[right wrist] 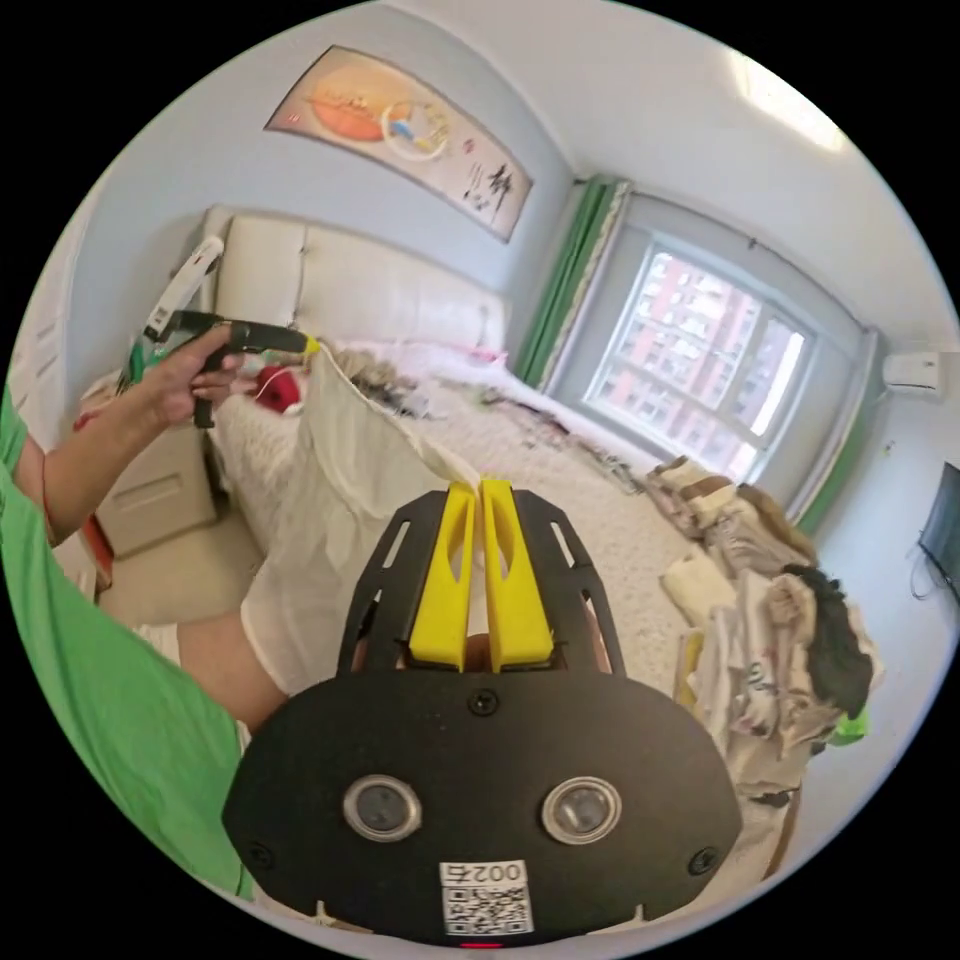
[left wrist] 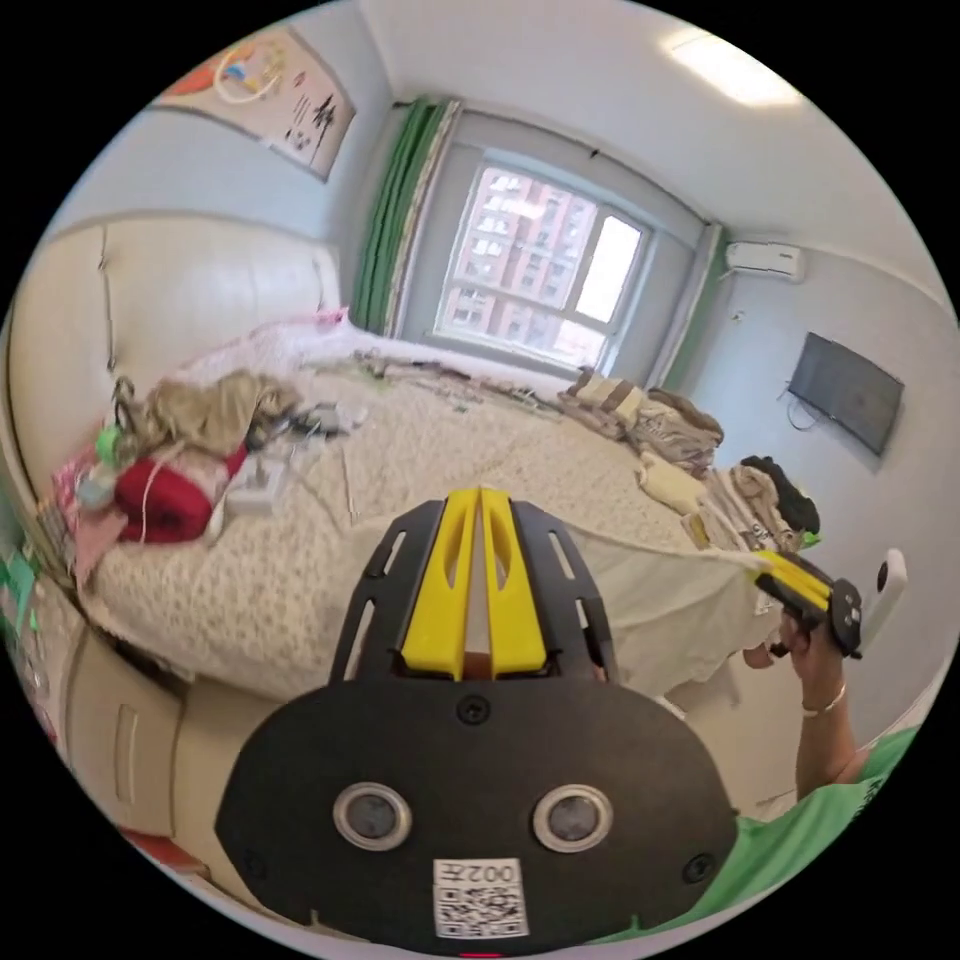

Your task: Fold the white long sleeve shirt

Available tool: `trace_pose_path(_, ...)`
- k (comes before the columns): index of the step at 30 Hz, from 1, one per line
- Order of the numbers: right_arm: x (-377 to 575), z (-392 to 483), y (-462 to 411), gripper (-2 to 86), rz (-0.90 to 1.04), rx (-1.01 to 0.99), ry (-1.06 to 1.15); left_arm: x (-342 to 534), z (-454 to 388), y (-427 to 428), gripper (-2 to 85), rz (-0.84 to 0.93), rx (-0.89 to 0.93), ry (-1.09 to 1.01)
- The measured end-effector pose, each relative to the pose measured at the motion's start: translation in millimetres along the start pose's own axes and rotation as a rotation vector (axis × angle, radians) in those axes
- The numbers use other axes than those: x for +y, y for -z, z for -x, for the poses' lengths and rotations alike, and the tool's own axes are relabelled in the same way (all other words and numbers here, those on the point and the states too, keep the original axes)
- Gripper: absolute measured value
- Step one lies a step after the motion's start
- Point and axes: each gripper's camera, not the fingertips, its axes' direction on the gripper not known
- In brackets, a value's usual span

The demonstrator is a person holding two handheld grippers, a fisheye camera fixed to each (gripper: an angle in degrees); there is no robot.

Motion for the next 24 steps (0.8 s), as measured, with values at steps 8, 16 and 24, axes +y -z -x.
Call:
trace_pose_path(8,-115,-56,162,-0.9,-0.284,0.323,0.031,-85,-124,162,-1.0,-0.389,-0.042,-0.284)
trace_pose_path(16,-191,-73,299,-0.9,-0.450,0.446,0.022,-134,-224,308,-1.0,-0.710,-0.247,-0.479)
trace_pose_path(24,-201,-64,361,-0.9,-0.480,0.513,0.081,-167,-263,362,-1.0,-0.722,-0.228,-0.580)
